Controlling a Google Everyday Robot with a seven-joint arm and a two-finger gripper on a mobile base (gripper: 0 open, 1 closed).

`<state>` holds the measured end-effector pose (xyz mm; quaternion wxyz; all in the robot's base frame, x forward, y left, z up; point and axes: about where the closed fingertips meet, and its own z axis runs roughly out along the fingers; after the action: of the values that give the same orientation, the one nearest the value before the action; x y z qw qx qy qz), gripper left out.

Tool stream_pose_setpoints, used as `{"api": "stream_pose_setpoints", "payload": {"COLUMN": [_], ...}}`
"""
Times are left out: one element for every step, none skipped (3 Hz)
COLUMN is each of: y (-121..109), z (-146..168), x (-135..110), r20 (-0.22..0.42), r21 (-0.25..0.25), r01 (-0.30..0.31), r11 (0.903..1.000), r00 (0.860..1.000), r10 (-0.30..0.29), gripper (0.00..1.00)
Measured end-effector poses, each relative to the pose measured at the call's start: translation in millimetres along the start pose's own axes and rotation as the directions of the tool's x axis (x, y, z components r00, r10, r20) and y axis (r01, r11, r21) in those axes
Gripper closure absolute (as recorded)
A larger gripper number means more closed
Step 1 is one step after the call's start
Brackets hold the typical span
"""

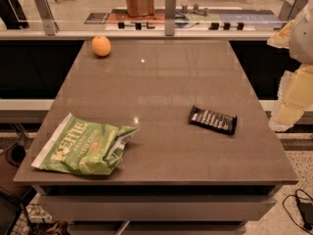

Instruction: Move rxbar chocolate near orange

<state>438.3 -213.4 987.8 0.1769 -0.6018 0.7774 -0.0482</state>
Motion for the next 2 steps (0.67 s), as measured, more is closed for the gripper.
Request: {"api": "stream_pose_setpoints", "payload": {"y": [0.0,-2.6], "z": [-0.1,4.4], "x": [0.0,1.3], "r20": [0.0,0.025], "r21": [0.0,-0.011], "r01": [0.0,-0.019], "r11": [1.0,0.9998], "r00": [1.0,1.0], "r10": [0.0,0.019], "gripper": [0.0,0.0]}}
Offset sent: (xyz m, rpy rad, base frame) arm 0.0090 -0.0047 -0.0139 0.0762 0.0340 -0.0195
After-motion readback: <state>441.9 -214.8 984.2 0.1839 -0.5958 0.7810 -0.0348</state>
